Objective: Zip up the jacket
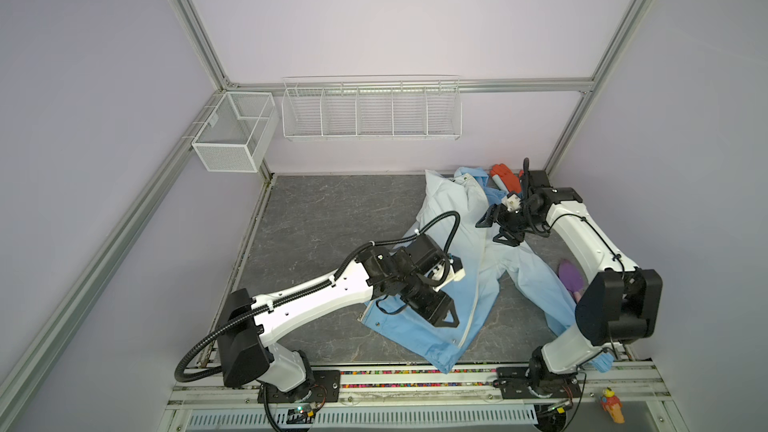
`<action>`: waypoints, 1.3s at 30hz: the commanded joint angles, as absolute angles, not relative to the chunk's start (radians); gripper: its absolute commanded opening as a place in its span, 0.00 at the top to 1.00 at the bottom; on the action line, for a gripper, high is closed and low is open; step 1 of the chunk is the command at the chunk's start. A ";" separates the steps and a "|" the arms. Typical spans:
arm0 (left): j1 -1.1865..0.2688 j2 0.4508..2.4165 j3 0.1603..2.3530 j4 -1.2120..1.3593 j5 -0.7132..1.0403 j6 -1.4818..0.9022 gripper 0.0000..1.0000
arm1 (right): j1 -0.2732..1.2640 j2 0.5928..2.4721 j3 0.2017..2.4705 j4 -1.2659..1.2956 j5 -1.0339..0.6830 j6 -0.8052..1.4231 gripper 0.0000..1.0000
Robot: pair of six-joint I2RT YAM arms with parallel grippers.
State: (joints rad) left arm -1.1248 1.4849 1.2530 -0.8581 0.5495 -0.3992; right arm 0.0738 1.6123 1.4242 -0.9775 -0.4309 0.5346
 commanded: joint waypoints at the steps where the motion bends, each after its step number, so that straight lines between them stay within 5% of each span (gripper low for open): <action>1: -1.095 1.393 1.220 -0.915 0.487 -0.453 0.55 | 0.079 1.554 1.387 -0.995 -0.447 0.539 0.25; 8: -0.998 1.304 1.000 -0.812 0.479 -0.852 0.52 | 0.140 1.446 1.224 -1.003 -0.425 0.564 0.32; 12: -0.999 1.172 0.747 -0.444 0.510 -1.272 0.49 | 0.197 1.374 1.101 -1.013 -0.407 0.589 0.33; 17: -0.999 1.042 0.515 -0.220 0.407 -1.522 0.44 | 0.248 1.282 0.958 -1.004 -0.410 0.628 0.27; 25: -0.999 1.027 0.407 -0.092 0.294 -1.621 0.42 | 0.305 1.278 0.809 -0.882 -0.465 0.691 0.24; 39: -1.065 1.290 0.471 0.010 0.338 -1.609 0.45 | 0.346 1.329 0.734 -0.790 -0.542 0.715 0.38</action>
